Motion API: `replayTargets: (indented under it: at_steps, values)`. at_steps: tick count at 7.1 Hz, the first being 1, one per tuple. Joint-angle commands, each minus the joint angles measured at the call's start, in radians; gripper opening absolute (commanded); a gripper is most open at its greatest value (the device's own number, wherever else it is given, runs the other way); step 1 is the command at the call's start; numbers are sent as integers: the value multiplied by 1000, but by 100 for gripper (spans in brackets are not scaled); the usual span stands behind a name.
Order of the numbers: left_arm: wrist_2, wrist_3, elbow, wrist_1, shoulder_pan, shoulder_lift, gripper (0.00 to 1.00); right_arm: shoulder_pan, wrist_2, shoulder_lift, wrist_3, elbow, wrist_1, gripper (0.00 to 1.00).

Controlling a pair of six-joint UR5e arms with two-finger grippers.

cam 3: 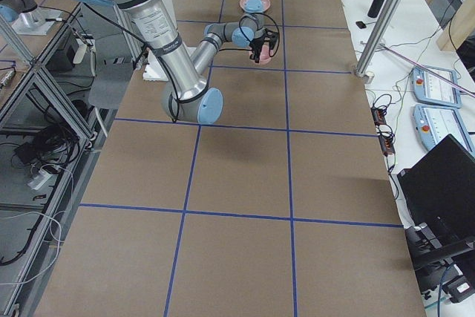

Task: Move apple from plate to bowl
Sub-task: 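Drag the pink bowl with the right gripper to the table center, then release the bowl and withdraw the right gripper away from it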

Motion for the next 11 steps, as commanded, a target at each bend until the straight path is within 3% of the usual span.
replayTargets:
  at_steps: [1,5,6,7,9,11]
  values:
    - [-2,0,0,2,0,-1,98,-26,-11,6,-2,-31,7,0]
    - [0,0,0,2,0,1,98,-29,-11,-10,-17,-40,46,0]
    - [0,0,0,2,0,1,98,-30,-12,-27,-16,-52,101,39]
    - [0,0,0,2,0,-1,98,-43,-52,-35,-16,-55,117,98]
    - [0,0,-1,0,0,-1,98,-20,-65,-24,-17,-10,100,100]
    - [-2,-2,-14,-2,0,-15,98,113,81,-30,-95,125,-45,100]
